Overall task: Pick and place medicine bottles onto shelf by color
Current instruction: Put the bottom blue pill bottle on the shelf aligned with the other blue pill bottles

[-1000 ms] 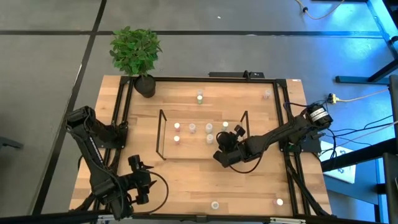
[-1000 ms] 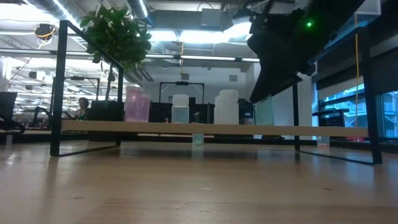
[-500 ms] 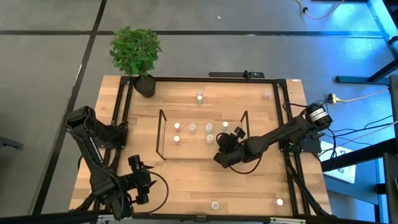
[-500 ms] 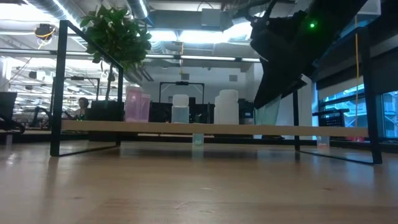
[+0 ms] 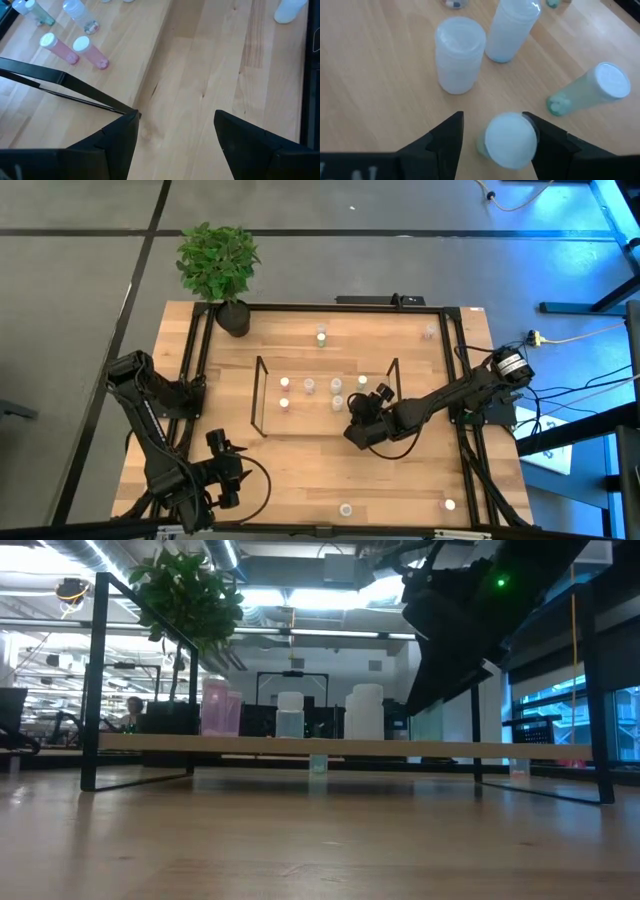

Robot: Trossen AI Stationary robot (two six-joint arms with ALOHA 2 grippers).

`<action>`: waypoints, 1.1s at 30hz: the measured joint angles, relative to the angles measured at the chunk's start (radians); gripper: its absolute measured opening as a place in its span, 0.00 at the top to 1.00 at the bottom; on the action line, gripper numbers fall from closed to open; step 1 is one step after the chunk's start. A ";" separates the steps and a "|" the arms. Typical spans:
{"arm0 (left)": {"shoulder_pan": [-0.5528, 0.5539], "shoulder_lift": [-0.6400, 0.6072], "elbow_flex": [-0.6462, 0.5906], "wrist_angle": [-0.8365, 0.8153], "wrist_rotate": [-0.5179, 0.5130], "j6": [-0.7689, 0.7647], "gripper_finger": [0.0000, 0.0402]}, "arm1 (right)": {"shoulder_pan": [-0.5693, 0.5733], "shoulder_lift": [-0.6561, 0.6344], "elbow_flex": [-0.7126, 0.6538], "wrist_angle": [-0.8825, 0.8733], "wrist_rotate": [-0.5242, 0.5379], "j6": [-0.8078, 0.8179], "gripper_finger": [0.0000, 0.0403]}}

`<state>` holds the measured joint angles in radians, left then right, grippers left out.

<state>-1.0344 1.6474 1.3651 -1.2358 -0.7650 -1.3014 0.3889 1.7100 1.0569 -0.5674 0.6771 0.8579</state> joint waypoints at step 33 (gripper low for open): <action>0.000 0.000 0.000 0.018 0.000 0.003 0.37 | 0.000 -0.097 0.002 -0.003 0.047 -0.080 0.50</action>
<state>-1.0344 1.6474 1.3651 -1.2182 -0.7650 -1.2980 0.3889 1.6127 1.0588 -0.5704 0.7246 0.7779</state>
